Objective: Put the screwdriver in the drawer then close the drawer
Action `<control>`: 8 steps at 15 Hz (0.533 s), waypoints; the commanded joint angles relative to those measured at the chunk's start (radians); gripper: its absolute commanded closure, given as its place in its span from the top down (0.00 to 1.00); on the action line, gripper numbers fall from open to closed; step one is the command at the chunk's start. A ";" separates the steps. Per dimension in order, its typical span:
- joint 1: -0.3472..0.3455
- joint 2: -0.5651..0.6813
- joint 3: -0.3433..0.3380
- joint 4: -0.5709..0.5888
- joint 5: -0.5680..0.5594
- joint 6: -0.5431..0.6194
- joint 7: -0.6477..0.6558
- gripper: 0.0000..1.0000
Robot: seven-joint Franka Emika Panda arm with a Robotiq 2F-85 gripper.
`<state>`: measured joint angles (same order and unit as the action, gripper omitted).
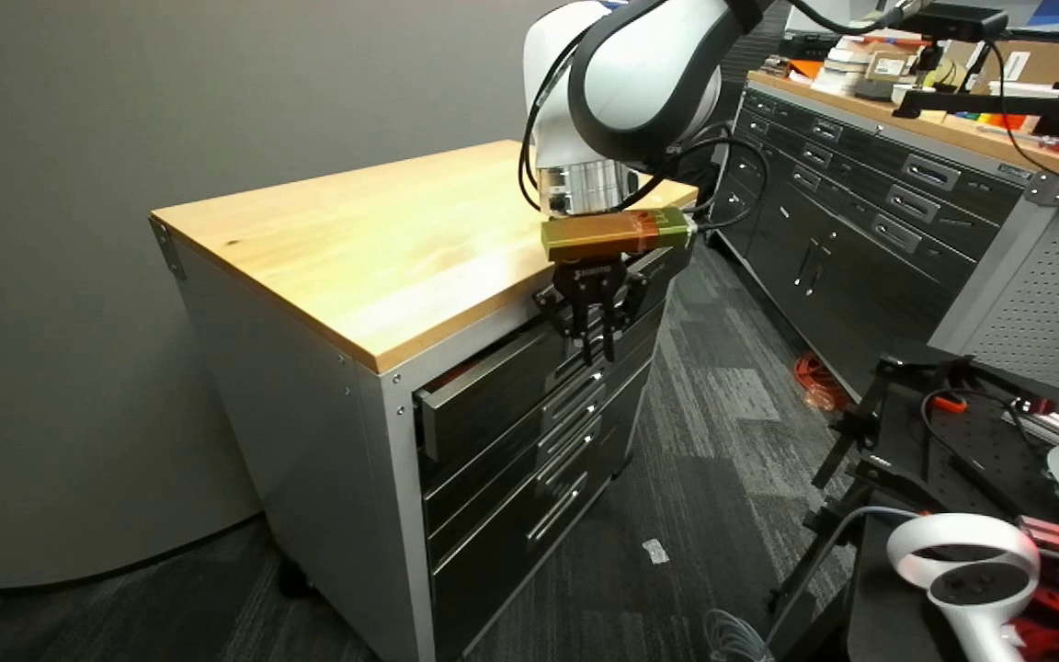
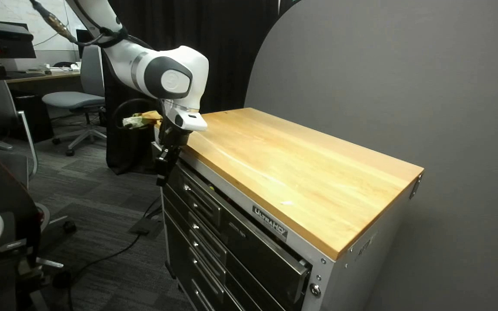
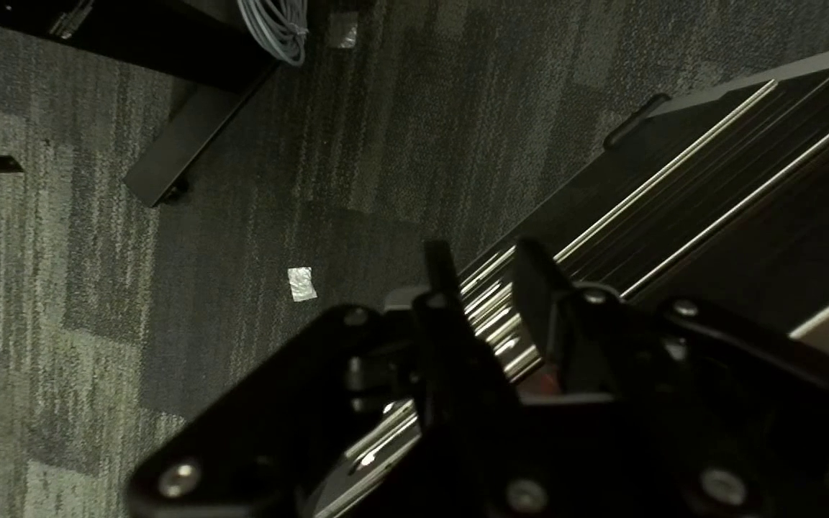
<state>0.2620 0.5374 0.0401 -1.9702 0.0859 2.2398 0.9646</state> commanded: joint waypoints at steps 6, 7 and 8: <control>0.013 -0.121 0.039 -0.033 -0.020 -0.105 -0.078 1.00; 0.014 -0.119 0.040 -0.029 -0.020 -0.105 -0.077 1.00; 0.014 -0.120 0.039 -0.026 -0.021 -0.107 -0.077 1.00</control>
<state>0.2620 0.5449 0.0416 -1.9868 0.0859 2.2306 0.9640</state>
